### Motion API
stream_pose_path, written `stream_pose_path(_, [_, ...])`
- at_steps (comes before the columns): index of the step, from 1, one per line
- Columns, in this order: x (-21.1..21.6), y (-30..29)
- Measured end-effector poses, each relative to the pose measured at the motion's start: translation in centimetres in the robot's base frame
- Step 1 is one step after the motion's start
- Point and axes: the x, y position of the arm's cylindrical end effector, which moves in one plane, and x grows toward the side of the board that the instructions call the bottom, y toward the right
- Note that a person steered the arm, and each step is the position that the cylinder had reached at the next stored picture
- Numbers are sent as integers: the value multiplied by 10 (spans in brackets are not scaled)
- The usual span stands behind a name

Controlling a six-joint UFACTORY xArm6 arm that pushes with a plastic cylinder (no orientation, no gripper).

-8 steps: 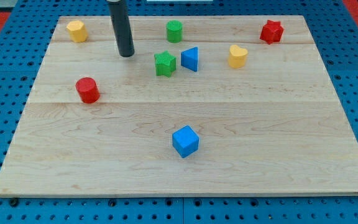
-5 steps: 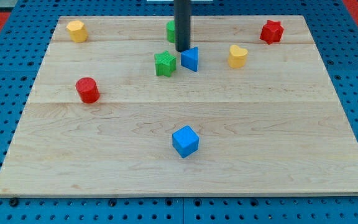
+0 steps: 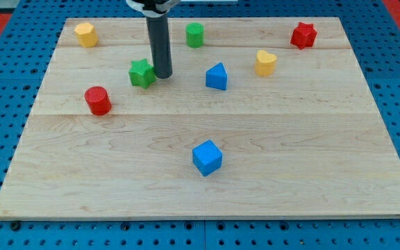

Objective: Push the green star to the top left side of the red circle

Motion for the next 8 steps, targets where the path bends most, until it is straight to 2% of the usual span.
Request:
stream_pose_path(1, [0, -17])
stream_pose_path(2, [-13, -5])
stream_pose_path(3, [-29, -19])
stream_pose_path(5, [-11, -83])
stream_pose_path(6, [-14, -40])
stream_pose_path(7, [1, -24])
stream_pose_path(8, [21, -46])
